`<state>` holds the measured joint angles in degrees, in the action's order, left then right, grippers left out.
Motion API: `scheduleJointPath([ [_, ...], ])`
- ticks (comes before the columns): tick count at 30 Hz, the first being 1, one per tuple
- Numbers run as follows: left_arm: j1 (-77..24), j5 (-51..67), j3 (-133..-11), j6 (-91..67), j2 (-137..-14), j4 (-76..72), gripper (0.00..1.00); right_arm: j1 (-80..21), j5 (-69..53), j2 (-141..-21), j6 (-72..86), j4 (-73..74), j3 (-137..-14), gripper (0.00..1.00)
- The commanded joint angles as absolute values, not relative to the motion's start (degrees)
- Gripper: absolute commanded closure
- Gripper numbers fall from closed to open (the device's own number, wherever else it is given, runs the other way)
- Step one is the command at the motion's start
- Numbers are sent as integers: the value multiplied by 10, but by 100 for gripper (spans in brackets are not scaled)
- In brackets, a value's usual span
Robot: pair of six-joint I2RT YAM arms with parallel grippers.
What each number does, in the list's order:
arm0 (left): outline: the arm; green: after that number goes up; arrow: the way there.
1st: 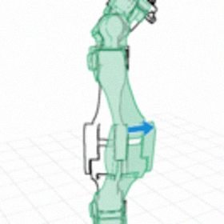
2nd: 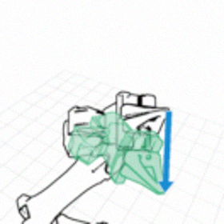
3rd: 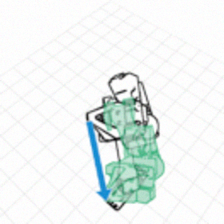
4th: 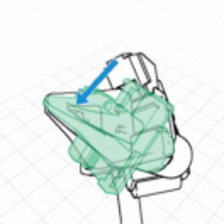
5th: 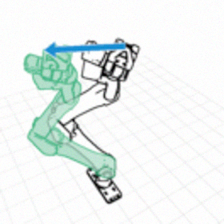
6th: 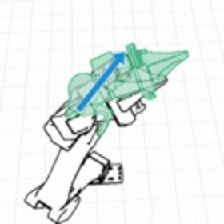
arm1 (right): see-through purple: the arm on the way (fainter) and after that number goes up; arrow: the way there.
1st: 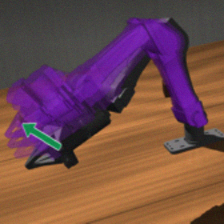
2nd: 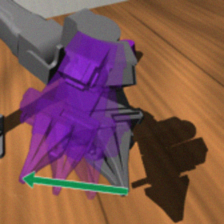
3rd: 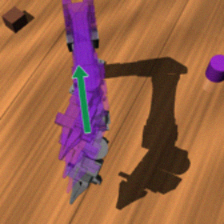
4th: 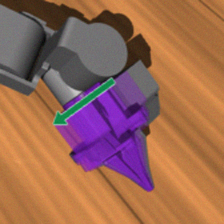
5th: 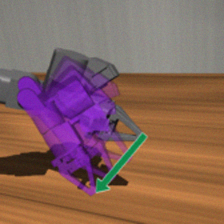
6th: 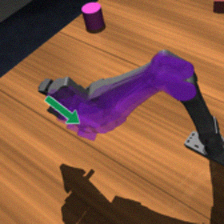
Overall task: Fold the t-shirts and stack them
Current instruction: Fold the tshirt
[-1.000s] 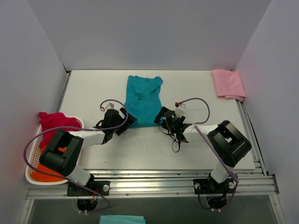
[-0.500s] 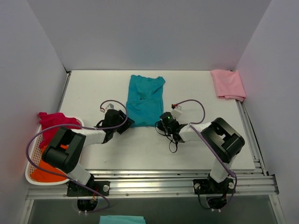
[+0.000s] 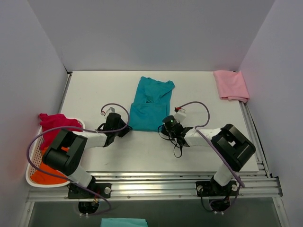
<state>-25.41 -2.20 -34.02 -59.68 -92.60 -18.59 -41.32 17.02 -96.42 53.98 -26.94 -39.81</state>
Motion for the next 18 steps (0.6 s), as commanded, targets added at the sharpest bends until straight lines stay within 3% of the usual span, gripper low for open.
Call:
scheduleJointPath([
  [1, -268, -61, -314, -582, -863, -142, 98, -437, 217, -889, 541, -206, -382, 100],
  [11, -388, -166, -273, -631, -508, 121, 98, -506, 265, -709, 565, -36, -359, 100],
  [18, -390, -199, -337, -606, -467, 200, 98, -515, 307, -656, 557, 36, -401, 100],
])
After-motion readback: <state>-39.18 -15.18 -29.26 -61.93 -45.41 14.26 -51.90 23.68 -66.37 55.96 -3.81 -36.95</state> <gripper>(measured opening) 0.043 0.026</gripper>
